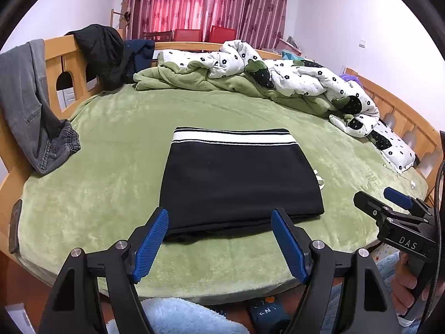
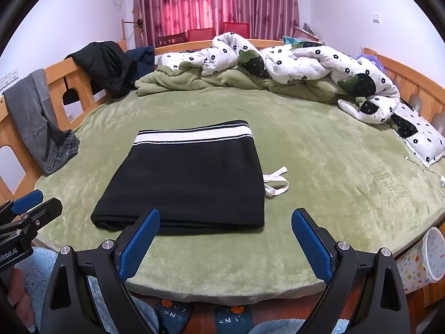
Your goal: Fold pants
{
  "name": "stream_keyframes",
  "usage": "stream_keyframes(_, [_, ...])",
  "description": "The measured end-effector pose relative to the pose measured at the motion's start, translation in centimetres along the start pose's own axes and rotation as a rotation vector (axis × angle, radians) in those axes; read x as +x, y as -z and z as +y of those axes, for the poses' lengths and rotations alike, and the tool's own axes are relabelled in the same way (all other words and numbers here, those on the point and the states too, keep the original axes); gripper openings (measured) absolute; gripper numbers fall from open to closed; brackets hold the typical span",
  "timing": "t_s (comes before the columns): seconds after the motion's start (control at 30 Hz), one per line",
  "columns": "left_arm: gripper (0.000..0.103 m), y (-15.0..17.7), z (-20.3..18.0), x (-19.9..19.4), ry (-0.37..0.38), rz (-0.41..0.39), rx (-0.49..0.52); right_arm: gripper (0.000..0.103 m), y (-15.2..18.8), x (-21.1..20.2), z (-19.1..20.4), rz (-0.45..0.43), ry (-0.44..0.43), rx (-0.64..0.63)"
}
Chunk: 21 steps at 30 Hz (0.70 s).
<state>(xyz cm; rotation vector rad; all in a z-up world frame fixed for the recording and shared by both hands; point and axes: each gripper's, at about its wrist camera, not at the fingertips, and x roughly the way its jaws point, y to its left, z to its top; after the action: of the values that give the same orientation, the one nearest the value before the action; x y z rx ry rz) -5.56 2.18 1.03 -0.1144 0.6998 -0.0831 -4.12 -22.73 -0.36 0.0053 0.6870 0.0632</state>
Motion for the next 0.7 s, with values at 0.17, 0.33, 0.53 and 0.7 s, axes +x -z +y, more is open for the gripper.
stream_keyframes(0.17, [0.075,-0.09,0.4,-0.08,0.008,0.006,-0.009,0.095,0.02,0.01,-0.1,0.003,0.001,0.001])
stream_keyframes(0.33, [0.075,-0.14,0.35,-0.17,0.013,0.01,-0.019,0.095,-0.14,-0.05,-0.03,0.004,-0.001,-0.001])
stream_keyframes(0.53, [0.075,-0.13,0.39,-0.11,0.029,0.017,-0.045,0.095,-0.15,0.02,0.27,0.001,0.005,-0.006])
stream_keyframes(0.7, [0.075,-0.13,0.57,-0.05,0.035,0.019,-0.055,0.095,-0.13,0.0,0.27,0.003,0.007,-0.007])
